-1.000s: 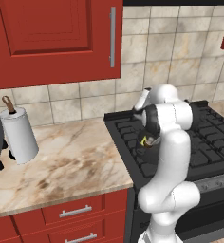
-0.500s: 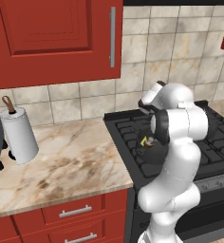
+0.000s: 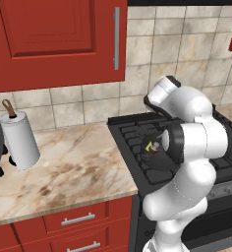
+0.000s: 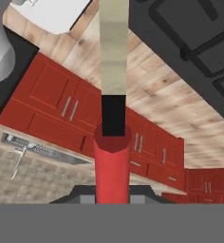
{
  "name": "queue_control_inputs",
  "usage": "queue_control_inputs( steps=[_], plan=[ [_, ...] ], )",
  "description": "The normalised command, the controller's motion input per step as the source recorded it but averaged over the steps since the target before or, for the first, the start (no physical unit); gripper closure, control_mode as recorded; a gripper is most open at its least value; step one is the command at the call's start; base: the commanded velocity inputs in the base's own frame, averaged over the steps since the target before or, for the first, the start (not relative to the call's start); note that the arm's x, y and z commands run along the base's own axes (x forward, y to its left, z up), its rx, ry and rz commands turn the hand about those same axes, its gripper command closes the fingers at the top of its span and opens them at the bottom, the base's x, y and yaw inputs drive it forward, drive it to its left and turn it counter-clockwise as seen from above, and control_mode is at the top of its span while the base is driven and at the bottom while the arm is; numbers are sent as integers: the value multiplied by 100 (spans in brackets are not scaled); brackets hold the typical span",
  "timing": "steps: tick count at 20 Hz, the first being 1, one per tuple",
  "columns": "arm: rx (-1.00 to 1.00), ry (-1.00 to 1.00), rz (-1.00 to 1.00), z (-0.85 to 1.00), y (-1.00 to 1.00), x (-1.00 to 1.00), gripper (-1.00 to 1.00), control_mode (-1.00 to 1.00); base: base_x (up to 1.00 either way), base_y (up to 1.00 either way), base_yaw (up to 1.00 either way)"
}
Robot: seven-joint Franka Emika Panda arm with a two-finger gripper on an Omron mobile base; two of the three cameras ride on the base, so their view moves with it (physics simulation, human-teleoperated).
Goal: Put the lemon wedge and mushroom in the pot. Retrieve the spatula and lightly stir the vegetables in the pot.
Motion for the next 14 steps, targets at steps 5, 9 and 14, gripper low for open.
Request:
queue_control_inputs(
  steps=[5,9,14],
  plan=[
    [-4,6,5,-12,8,26,100,-100,0,0,0],
    [-3,0,3,0,1,41,100,-100,0,0,0],
    [-5,9,0,0,5,14,100,-100,0,0,0]
  ],
)
